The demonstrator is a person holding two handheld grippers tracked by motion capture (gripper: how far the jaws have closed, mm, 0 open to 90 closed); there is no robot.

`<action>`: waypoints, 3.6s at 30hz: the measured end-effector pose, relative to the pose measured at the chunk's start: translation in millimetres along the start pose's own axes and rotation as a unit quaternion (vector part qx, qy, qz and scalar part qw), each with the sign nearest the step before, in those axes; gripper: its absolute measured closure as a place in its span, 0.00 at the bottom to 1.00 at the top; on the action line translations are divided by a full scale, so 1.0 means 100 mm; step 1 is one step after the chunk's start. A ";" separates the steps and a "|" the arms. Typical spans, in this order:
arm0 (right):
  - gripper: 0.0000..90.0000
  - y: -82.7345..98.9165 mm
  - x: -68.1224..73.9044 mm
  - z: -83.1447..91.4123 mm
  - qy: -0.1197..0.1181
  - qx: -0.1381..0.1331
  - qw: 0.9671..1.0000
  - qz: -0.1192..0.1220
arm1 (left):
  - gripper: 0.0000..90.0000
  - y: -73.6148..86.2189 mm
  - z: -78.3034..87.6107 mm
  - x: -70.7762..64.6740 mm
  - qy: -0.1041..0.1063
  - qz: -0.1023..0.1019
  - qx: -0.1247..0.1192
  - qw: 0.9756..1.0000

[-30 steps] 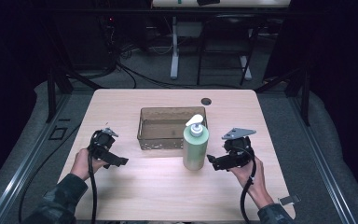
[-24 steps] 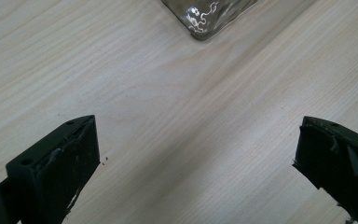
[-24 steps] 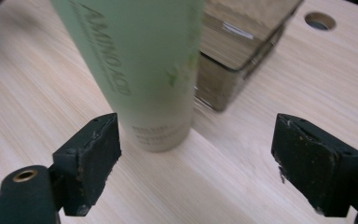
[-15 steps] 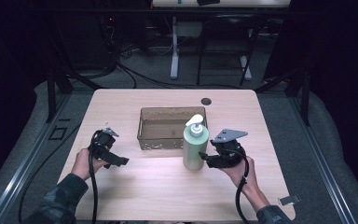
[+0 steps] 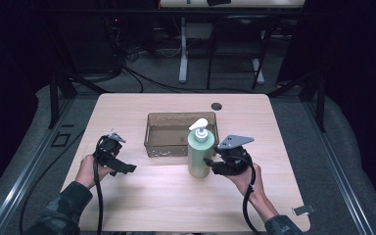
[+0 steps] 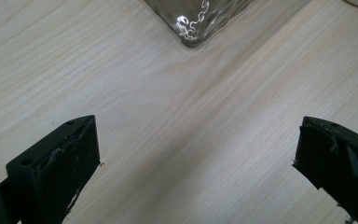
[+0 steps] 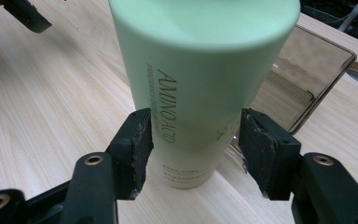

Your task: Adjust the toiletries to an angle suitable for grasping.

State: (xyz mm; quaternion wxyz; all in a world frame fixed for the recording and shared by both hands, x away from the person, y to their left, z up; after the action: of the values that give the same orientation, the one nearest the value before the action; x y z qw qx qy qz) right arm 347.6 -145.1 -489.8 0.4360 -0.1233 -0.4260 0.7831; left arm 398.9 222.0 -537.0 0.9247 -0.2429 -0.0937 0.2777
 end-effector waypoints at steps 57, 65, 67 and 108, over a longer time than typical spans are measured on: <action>0.19 0.69 -1.00 0.41 0.148 0.126 0.976 -0.097 | 0.00 -1.09 0.57 -0.51 0.069 -0.084 -0.044 0.993; 0.16 0.70 -1.04 0.40 0.159 0.134 0.973 -0.101 | 0.00 -1.29 0.76 -0.59 0.070 -0.108 -0.044 0.991; 0.16 0.70 -1.04 0.40 0.159 0.134 0.973 -0.102 | 0.00 -1.34 0.79 -0.60 0.072 -0.112 -0.045 0.990; 0.16 0.72 -1.09 0.40 0.169 0.149 0.968 -0.107 | 0.00 -2.21 1.01 -0.90 0.076 -0.191 -0.048 0.977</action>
State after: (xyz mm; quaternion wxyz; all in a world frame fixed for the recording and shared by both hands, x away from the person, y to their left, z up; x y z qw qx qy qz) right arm 348.3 -272.0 -541.0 0.5963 -0.1410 -0.2358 0.7543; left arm 397.0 50.9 -342.0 0.9523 -0.2852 -0.0809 0.0720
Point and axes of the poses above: each handheld gripper's, and its own axes: z roughly backward along the jaws, y roughly out of its underside, x roughly to its left, the point moved 3 cm from there along -z, roughly forward along the jaws, and after that the axes turned 15 degrees about -z, right-handed, at the moved point
